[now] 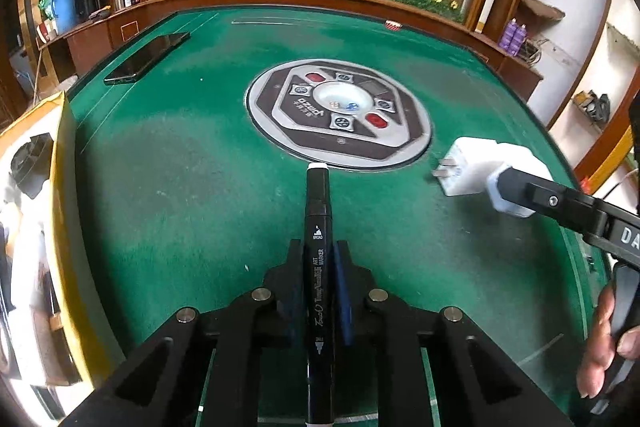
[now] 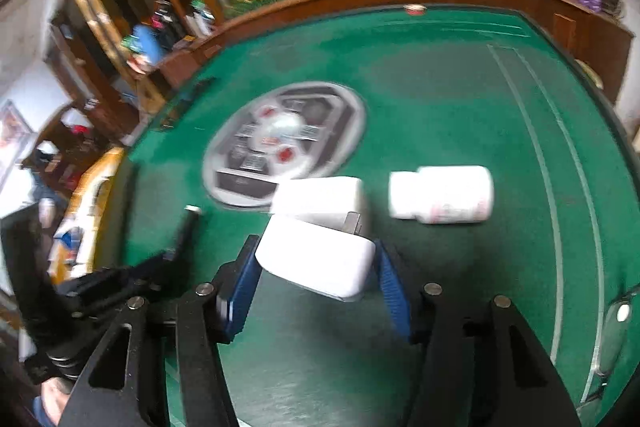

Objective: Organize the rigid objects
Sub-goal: 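Carry the black marker and white charger over the tray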

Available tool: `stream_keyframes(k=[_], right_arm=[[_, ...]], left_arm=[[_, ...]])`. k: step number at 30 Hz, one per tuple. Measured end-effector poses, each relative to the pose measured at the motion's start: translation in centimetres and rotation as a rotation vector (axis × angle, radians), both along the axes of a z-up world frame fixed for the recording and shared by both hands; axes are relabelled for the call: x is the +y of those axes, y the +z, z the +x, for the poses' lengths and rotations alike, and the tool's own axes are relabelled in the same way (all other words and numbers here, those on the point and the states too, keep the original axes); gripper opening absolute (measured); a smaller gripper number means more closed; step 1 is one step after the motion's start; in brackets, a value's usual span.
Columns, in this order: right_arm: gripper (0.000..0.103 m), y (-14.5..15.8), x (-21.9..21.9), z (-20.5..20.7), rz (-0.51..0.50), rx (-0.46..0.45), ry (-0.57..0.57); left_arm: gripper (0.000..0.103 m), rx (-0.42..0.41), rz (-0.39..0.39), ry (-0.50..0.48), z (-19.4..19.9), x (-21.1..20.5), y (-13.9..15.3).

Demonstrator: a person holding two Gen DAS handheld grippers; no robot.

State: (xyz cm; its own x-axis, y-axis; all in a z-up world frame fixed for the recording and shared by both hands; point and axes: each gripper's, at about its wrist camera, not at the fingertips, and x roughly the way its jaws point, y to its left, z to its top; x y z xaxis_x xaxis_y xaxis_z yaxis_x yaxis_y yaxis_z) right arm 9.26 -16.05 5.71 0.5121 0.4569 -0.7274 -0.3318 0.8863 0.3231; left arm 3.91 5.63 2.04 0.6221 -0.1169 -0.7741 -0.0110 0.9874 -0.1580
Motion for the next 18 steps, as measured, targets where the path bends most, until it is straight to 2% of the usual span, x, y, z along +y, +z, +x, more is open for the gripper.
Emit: stream_keyframes(k=[6, 18], right_arm=[[0.055, 1.1, 1.7, -1.5, 0.025, -0.041, 0.087], [0.055, 0.8, 2.2, -1.9, 0.019, -0.048, 0.099]], left_arm=[[0.015, -0.017, -0.014, 0.006, -1.1, -0.2, 0.9], [0.015, -0.085, -0.059, 0.037, -3.0, 1.4, 3.8]])
